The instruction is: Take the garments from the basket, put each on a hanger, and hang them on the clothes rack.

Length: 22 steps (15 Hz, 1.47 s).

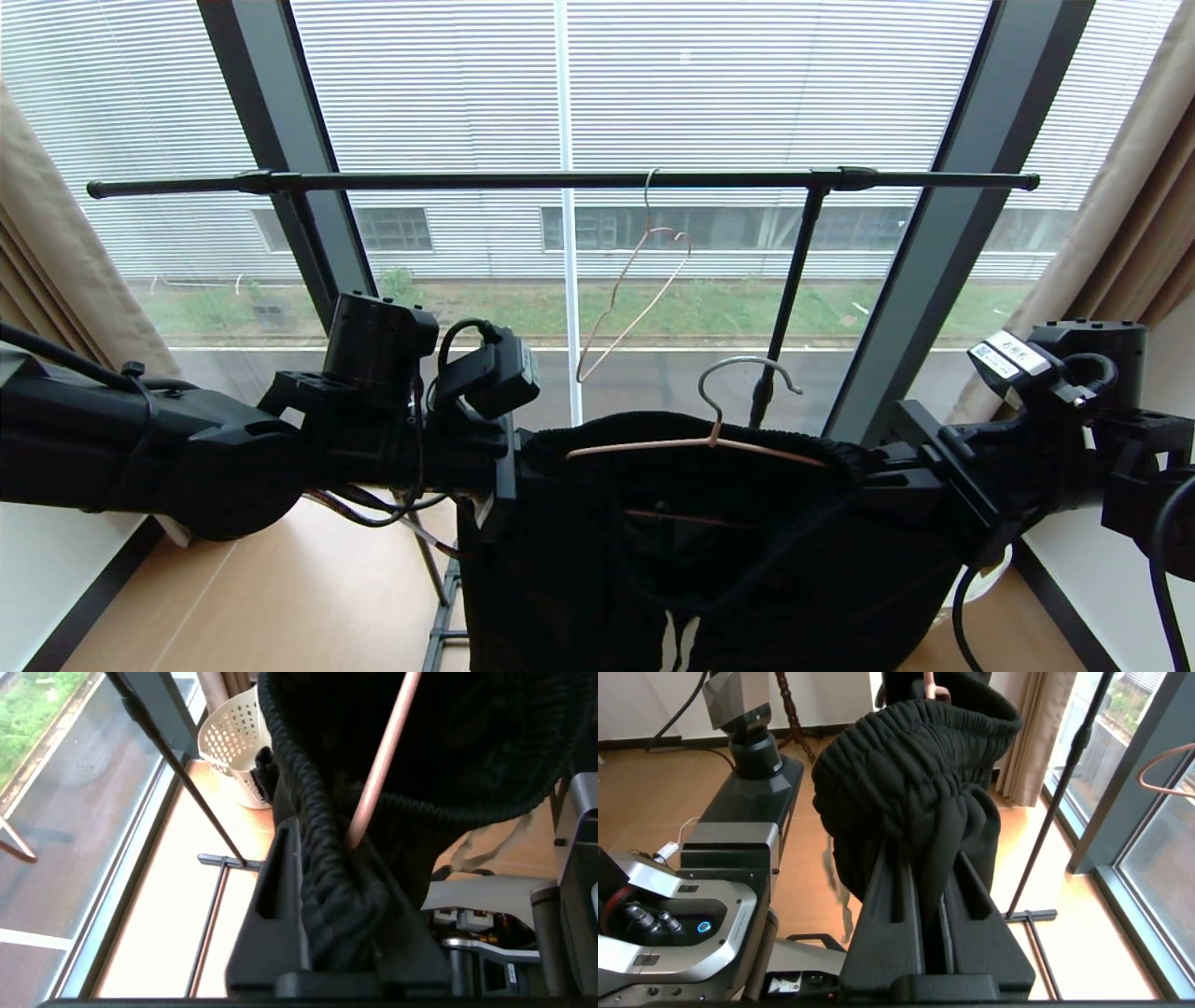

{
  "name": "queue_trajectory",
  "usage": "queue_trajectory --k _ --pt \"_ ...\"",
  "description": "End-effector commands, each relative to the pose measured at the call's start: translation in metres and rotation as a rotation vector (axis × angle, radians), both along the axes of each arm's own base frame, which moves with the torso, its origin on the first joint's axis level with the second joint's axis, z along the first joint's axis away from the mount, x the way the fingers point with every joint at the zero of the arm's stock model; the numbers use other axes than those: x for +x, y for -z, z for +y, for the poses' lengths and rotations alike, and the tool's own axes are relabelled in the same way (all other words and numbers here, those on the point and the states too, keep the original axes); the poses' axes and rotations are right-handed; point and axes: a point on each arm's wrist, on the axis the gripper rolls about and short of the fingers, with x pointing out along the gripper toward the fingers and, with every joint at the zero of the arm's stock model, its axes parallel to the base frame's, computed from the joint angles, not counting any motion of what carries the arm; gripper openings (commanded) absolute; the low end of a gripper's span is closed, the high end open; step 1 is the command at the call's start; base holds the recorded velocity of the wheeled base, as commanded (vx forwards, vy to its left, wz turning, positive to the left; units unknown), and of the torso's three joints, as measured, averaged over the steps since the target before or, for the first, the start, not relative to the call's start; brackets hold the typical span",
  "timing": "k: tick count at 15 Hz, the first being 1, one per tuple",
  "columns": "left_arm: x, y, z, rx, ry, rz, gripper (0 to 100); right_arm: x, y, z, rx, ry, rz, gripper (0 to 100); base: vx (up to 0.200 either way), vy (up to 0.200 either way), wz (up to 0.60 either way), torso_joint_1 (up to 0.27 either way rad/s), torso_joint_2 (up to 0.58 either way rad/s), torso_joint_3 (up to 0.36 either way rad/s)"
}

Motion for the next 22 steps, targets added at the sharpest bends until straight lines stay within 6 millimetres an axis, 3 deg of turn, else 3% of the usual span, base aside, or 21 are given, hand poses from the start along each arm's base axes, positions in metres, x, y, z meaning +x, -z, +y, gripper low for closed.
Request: queue_trajectory --k 1,7,8,14,22 --pt "0.000 0.001 0.000 0.001 -0.002 0.002 0 0.000 0.001 0.000 0.000 -0.002 0.005 0 0.000 0.000 0.00 0.000 0.00 0.000" --pt "-0.001 -0.001 0.005 0.005 -0.024 -0.004 0 0.002 0.002 -0.001 -0.018 0.042 0.005 0 0.000 0.000 0.00 0.000 0.00 0.000" --pt "-0.001 -0.001 0.006 0.005 -0.027 -0.002 0 0.002 0.001 -0.001 -0.024 0.053 0.003 100 0.000 0.000 0.00 0.000 0.00 0.000" --pt "-0.003 -0.010 0.020 -0.010 -0.069 -0.010 0 0.010 0.007 -0.001 -0.110 0.222 -0.112 100 0.000 0.000 0.00 0.000 0.00 0.000" --pt "-0.018 -0.012 0.046 -0.010 -0.129 0.002 0 0.000 -0.023 -0.008 -0.114 0.361 -0.147 100 0.000 0.000 0.00 0.000 0.00 0.000"
